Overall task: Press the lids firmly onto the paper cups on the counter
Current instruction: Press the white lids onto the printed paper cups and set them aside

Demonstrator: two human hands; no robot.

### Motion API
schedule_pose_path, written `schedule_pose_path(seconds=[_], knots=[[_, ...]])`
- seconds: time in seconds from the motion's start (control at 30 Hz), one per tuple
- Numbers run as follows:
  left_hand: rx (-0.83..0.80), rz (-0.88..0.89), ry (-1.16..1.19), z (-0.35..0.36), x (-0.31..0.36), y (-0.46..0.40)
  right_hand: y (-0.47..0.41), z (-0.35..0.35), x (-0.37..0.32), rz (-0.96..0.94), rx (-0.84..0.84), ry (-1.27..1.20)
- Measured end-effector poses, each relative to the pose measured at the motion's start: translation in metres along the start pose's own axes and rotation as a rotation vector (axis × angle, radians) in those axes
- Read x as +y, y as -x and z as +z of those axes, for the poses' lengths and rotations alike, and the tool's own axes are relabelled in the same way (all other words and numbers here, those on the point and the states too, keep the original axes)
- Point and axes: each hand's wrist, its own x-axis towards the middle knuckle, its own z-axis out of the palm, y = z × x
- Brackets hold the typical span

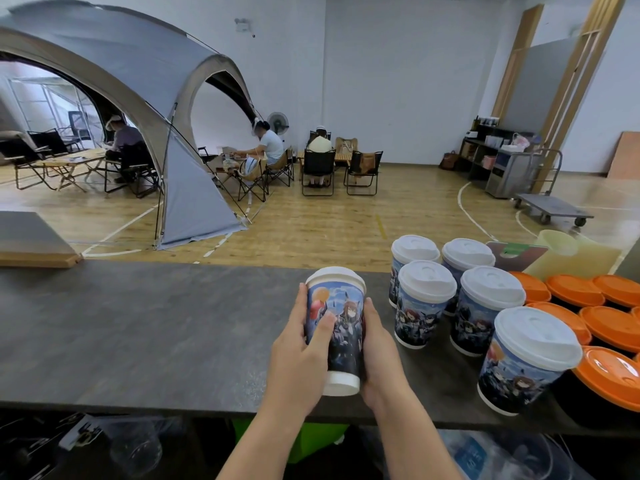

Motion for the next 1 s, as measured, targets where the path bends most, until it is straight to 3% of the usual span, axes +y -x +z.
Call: schedule_pose_path(seconds=[0.3,0.43,0.57,0.73,1.0], knots=[[0.185,0.111,0.028,-0.002,0.003,0.003,0.000,-0.003,0.018,-0.104,0.059,-0.125],[0.097,0.030,0.001,0.002,-0.002,0.011,0.007,0.002,0.027,-0.108,0.027,-0.224],[0.036,-0.023,-0.137,0.003,-0.008,0.016,0.016,0.001,0.036,-0.060,-0.111,-0.197],[0.123,-0.156,0.198,-0.005,-0.009,0.011,0.011,0.000,0.041,-0.080,-0.237,-0.094],[0.260,-0.153,0.356,-0.048,-0.020,0.028,0.032,0.029,0.070,-0.077,-0.281,-0.094]])
